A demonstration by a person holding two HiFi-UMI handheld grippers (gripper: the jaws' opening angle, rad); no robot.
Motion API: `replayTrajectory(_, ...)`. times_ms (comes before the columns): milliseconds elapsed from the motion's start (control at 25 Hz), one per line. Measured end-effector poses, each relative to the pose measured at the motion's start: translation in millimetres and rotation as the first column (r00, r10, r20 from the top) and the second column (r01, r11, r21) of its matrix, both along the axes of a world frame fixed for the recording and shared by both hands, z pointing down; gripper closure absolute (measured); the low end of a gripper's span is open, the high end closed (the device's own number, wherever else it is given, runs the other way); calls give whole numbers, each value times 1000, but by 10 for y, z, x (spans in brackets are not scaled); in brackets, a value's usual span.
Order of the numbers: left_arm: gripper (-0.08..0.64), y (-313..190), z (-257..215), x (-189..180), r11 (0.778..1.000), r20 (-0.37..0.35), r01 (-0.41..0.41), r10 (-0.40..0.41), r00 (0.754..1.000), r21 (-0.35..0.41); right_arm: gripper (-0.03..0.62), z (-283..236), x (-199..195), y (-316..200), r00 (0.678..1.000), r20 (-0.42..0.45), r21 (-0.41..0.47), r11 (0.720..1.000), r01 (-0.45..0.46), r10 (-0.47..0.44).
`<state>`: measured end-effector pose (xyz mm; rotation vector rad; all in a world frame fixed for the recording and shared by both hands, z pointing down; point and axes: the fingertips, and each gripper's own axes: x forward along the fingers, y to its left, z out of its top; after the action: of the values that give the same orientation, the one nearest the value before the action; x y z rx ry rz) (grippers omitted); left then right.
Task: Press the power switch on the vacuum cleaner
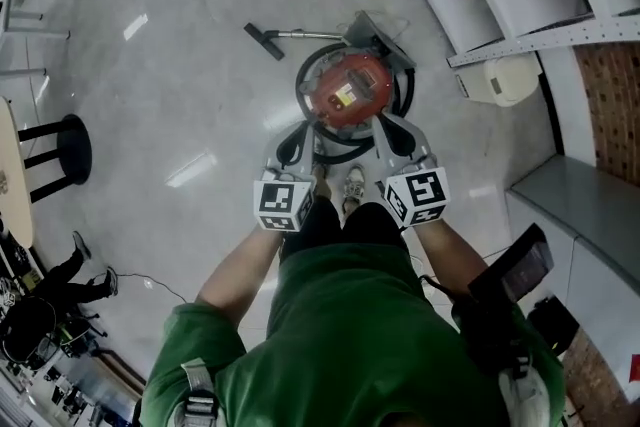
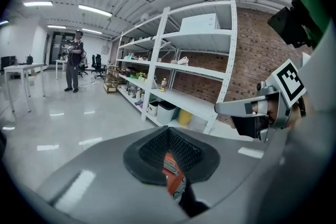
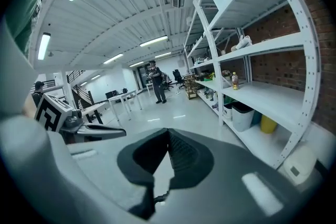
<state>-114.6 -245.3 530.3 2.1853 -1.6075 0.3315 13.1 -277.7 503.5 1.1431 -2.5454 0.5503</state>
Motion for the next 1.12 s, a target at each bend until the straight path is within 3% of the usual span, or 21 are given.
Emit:
replayTrajectory(320,554,-287,607,-42,992,-28,-67,65,998,-109,591,600,-192,-225,998,-49,-93,995,-30,25)
replayTrajectory(520,554,-416,1019,23,981,-13,-138,138,990,-136,591,1048,-275,-304,997,-70,-147,988,-54,44)
replayTrajectory(1120,554,-491,2457,161,925,-6,-271,280,960,-267,591,2489,-322,-244,986,-124,-293,946,-142,110)
